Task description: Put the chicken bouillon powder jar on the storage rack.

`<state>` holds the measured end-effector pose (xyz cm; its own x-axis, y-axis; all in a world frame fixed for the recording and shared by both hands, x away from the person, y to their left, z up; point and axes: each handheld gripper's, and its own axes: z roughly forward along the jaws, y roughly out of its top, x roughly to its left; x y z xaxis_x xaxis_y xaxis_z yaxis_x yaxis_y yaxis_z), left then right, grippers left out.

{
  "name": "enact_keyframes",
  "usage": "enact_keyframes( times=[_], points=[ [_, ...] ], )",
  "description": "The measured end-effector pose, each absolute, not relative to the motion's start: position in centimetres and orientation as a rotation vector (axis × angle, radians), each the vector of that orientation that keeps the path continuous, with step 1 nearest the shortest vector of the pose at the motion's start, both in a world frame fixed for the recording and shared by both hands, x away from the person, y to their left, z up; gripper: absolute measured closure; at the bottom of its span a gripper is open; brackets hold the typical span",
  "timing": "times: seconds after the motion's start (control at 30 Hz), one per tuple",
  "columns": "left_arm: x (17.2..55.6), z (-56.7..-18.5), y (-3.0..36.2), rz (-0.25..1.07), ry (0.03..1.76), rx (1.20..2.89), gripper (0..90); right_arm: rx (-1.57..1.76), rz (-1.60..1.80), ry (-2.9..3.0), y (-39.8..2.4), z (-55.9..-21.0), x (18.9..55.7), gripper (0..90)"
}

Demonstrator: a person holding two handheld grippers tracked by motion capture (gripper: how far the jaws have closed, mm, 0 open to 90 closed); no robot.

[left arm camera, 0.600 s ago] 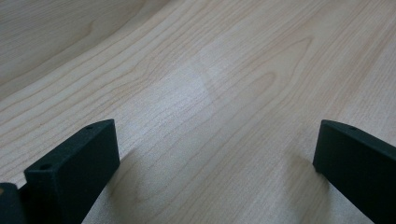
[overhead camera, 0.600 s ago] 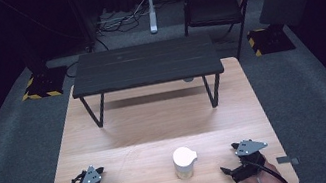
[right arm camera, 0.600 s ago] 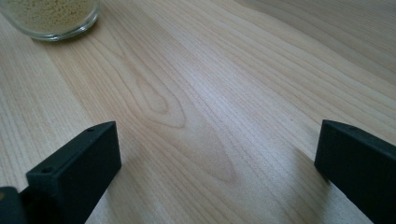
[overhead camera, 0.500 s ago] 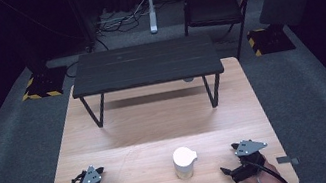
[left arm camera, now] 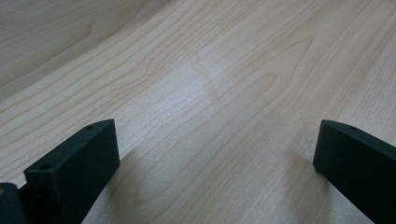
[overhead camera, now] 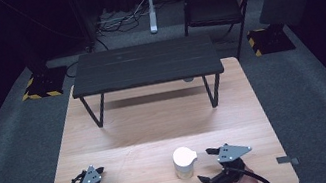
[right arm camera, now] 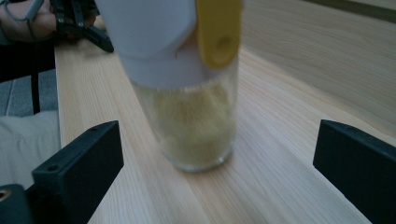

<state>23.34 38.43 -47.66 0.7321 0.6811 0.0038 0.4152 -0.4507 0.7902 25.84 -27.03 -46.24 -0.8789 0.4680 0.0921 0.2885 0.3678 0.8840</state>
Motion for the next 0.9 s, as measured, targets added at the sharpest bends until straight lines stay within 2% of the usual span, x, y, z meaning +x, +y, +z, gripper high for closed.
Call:
enact_keyframes(
  times=[0.17,0.27,0.3,0.33,0.6,0.73,0.77,0.83,0.87,0.9],
  points=[
    [23.3,-47.7,38.4,0.409,0.825,2.107,0.3,0.676,1.5,2.457,-24.0,-46.6,26.3,4.2],
    [23.4,-47.7,38.5,0.407,0.822,2.108,0.3,0.649,1.496,2.498,-22.3,-47.1,27.0,22.7],
    [23.4,-47.7,38.5,0.407,0.822,2.108,0.3,0.649,1.496,2.498,-22.3,-47.1,27.0,22.7],
    [23.4,-47.6,38.5,0.406,0.821,2.108,0.3,0.659,1.46,2.49,-21.9,-47.1,26.6,28.2],
    [23.6,-47.7,38.6,0.397,0.801,2.113,0.3,0.702,1.358,2.547,-21.2,-44.6,26.7,30.8],
    [23.6,-47.7,38.7,0.395,0.796,2.113,0.4,0.664,1.39,2.493,-21.2,-40.7,27.8,30.8],
    [23.6,-47.7,38.7,0.395,0.796,2.113,0.4,0.664,1.39,2.493,-21.2,-40.7,27.8,30.8],
    [23.7,-47.7,38.7,0.393,0.793,2.114,0.4,0.628,1.38,2.429,-20.2,-36.0,29.6,30.8],
    [23.7,-47.7,38.7,0.393,0.793,2.114,0.4,0.628,1.38,2.429,-20.2,-36.0,29.6,30.8],
    [23.7,-47.7,38.7,0.393,0.792,2.114,0.4,0.621,1.394,2.378,-19.4,-32.7,31.4,30.8]
  ],
)
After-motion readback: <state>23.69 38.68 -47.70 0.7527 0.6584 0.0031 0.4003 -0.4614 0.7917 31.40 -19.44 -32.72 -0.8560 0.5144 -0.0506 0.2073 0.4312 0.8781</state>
